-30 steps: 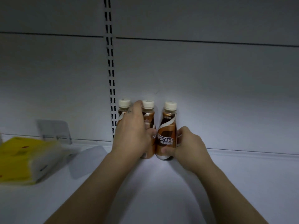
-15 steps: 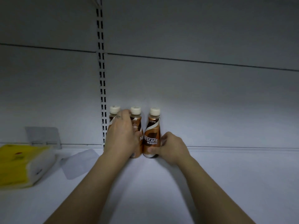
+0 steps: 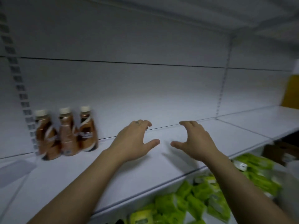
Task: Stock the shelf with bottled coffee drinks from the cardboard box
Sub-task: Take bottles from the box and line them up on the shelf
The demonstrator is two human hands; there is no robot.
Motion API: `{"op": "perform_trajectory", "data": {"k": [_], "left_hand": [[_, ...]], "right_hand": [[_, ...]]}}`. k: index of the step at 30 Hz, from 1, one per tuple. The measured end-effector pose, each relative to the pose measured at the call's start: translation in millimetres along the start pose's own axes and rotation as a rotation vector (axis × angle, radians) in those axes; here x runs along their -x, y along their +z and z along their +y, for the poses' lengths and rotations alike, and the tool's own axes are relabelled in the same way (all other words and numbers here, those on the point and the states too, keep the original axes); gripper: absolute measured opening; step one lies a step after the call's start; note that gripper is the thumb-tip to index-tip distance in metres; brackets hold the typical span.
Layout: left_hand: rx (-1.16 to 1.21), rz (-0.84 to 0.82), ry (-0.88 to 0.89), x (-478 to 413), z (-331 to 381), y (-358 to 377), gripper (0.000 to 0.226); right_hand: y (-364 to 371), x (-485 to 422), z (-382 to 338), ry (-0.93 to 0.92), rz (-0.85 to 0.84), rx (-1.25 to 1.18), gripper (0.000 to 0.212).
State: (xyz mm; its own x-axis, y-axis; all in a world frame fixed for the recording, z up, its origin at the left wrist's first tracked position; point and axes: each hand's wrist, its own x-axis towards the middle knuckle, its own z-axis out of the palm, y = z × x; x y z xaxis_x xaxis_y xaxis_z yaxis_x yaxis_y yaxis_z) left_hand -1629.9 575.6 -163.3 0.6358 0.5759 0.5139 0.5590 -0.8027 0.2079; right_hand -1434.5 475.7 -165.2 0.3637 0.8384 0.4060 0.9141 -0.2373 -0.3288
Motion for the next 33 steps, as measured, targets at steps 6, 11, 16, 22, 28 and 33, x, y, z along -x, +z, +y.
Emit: {"op": "perform_trajectory", "data": {"k": [6, 11, 16, 22, 28, 33], "left_hand": [[0.025, -0.194, 0.253, -18.3, 111.7, 75.7, 0.065], [0.042, -0.342, 0.378, -19.5, 194.3, 135.1, 0.067], [0.054, -0.448, 0.491, -10.3, 255.5, 198.1, 0.064], [0.151, -0.612, 0.572, 7.7, 295.7, 267.2, 0.064], [0.246, -0.73, 0.664, 24.5, 333.2, 331.3, 0.063], [0.266, -0.951, 0.732, 65.1, 368.3, 385.7, 0.056]], "right_hand": [[-22.4, 79.5, 113.8, 0.221, 0.007, 0.041, 0.088], [-31.1, 146.0, 188.9, 0.41, 0.001, 0.067, 0.086], [-25.5, 207.8, 245.7, 0.611, -0.056, 0.069, 0.087], [-11.7, 263.7, 290.0, 0.817, -0.212, 0.14, 0.074], [-3.4, 316.4, 316.3, 1.032, -0.336, 0.135, 0.049], [13.4, 362.8, 329.5, 1.3, -0.436, 0.091, 0.048]]}}
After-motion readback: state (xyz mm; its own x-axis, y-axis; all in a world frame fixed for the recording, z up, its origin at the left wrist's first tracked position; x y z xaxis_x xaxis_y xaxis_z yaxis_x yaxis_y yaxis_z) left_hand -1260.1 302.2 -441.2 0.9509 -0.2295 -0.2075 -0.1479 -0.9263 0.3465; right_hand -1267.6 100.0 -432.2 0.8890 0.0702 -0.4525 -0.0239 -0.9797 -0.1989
